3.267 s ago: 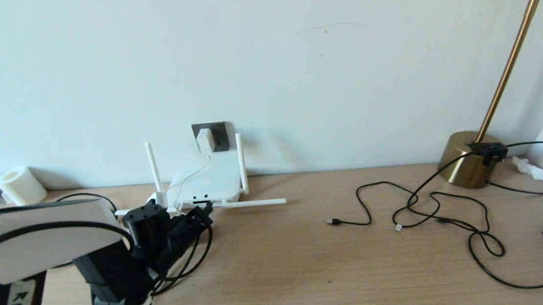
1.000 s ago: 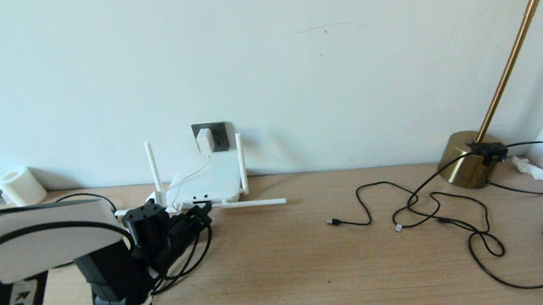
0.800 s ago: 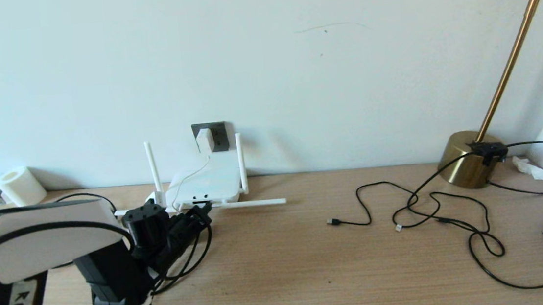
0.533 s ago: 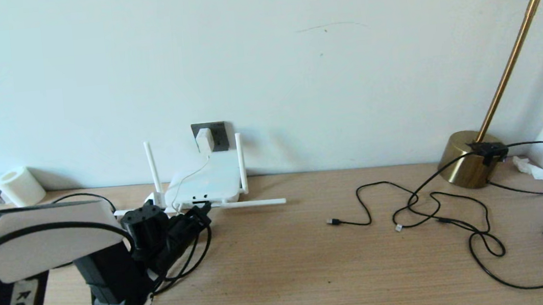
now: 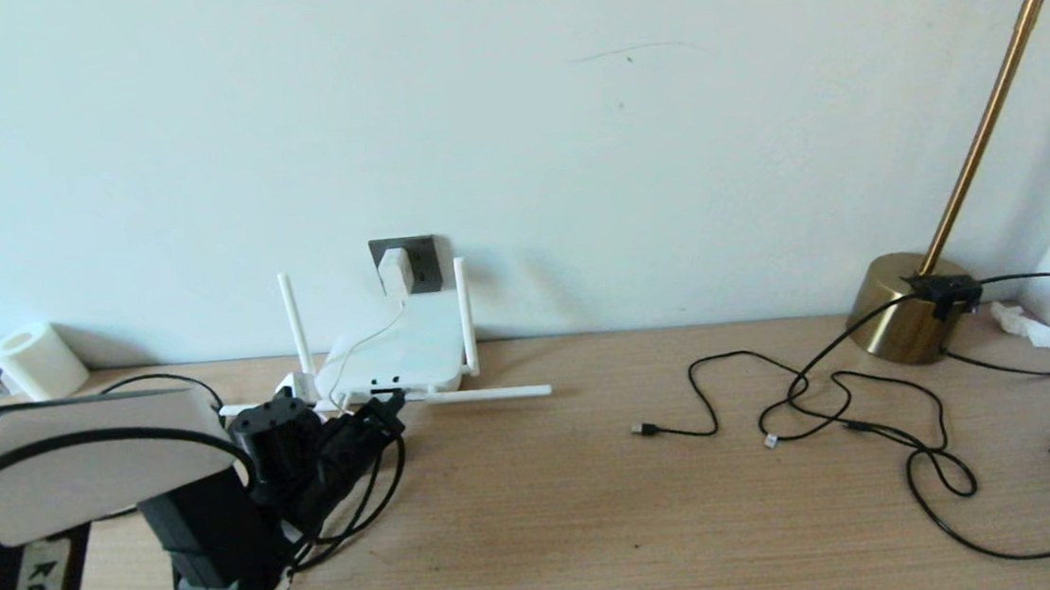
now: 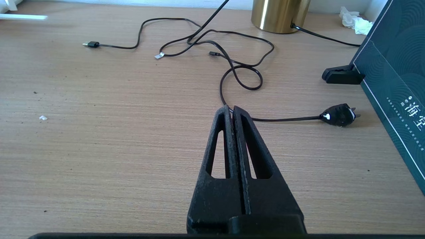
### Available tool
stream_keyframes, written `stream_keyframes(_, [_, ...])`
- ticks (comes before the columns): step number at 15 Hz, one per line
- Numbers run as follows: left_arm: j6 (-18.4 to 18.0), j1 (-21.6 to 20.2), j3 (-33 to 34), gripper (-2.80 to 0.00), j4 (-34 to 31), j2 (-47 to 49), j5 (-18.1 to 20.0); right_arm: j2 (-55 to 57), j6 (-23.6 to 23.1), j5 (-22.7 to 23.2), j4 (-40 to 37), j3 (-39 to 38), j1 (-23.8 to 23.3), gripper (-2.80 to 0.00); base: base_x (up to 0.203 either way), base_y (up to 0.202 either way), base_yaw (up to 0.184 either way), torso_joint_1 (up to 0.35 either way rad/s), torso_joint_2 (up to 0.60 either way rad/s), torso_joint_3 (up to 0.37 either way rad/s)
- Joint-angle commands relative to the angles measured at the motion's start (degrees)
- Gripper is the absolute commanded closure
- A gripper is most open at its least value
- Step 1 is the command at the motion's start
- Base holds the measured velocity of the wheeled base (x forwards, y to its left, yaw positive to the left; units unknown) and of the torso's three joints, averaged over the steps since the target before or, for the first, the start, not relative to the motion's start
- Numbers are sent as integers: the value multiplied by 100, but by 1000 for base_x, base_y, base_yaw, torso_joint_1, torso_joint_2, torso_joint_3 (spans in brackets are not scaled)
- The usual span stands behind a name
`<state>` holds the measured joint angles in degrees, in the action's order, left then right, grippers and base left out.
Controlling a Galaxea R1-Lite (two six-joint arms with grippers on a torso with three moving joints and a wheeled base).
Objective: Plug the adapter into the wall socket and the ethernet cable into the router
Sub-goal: Hand it to the other hand
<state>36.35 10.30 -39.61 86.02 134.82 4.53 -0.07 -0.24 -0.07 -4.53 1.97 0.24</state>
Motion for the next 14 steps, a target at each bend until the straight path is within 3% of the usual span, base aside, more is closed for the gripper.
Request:
stream_keyframes(1, [21,-11,-21,0,47,10,4,7,-2,-1,-4,0,2,0,0,0,0,0,0,0])
stream_keyframes(14, [12,-11,-134,0,47,124,12,7,-2,-1,-4,-4,2,0,0,0,0,0,0,0])
